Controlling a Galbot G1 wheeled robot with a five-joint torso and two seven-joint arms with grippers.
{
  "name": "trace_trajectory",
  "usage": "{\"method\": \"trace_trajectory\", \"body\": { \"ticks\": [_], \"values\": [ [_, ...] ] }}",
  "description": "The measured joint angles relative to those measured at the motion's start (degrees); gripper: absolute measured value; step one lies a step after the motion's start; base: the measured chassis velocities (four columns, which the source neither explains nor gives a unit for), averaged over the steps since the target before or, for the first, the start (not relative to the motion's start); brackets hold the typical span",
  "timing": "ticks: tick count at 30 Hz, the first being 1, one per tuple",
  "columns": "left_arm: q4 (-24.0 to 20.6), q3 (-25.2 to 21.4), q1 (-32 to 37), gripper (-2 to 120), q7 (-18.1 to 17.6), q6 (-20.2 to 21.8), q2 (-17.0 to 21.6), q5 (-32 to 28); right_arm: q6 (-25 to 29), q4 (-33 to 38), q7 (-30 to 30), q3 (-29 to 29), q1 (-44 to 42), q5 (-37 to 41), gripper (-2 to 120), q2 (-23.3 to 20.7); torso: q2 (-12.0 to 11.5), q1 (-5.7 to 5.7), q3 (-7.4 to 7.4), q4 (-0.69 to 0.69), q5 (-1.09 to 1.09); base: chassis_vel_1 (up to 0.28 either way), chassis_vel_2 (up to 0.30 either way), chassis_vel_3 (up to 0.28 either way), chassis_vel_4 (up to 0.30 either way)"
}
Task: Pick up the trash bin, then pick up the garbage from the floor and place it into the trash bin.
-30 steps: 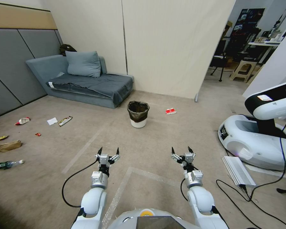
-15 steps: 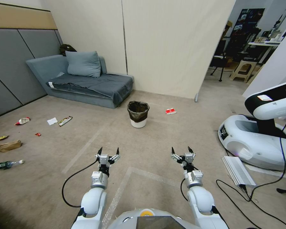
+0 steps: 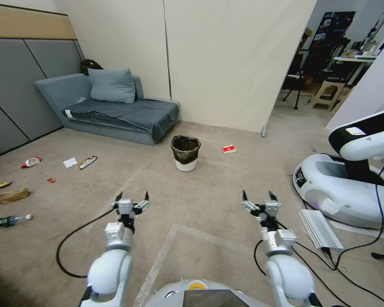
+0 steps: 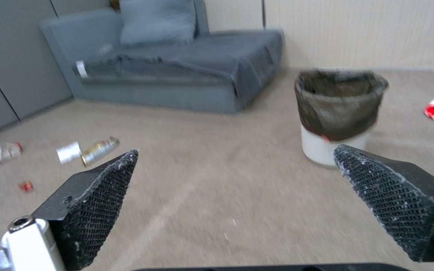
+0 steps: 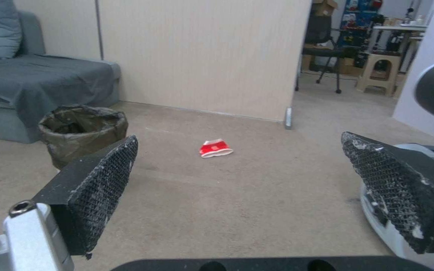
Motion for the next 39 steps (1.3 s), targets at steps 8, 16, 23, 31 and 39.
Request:
{"method": "trace_trajectory", "body": {
  "ticks": [8,16,23,31,39],
  "values": [
    [-0.7,1.2,0.5,100,-1.1,4.2,0.6,-0.7,0.4,0.0,-0.1,0.1,-0.3,-0.6,100,0.1,0.0,0.0,0.0,0.01,0.03,0.0,0.0,0.0,0.0],
    [-0.3,1.7,0.4,100,-0.8,4.0,0.9,-0.1,4.8,-0.2,-1.1,-0.8,0.0,-2.5,100,0.1,0.0,-0.01,0.0,0.02,0.04,0.0,0.0,0.0,0.0],
    [-0.2,2.3,0.4,100,-0.8,3.7,0.9,0.3,4.9,-0.3,-0.9,-0.8,0.0,-2.5,100,0.1,0.0,0.0,0.0,0.01,0.04,0.0,0.0,0.0,0.0],
    [-0.1,1.8,0.6,100,-0.5,3.3,0.9,0.9,5.2,-0.4,-0.9,-0.8,0.0,-2.5,100,0.1,0.0,0.0,0.0,0.02,0.04,0.0,0.0,0.0,0.0],
    [-0.1,1.9,0.6,100,-0.5,3.2,0.7,1.1,5.8,-0.4,-0.9,-0.9,0.0,-2.4,100,0.1,0.0,0.0,-0.01,0.02,0.04,-0.032,0.025,0.023,-0.02]
  ]
}}
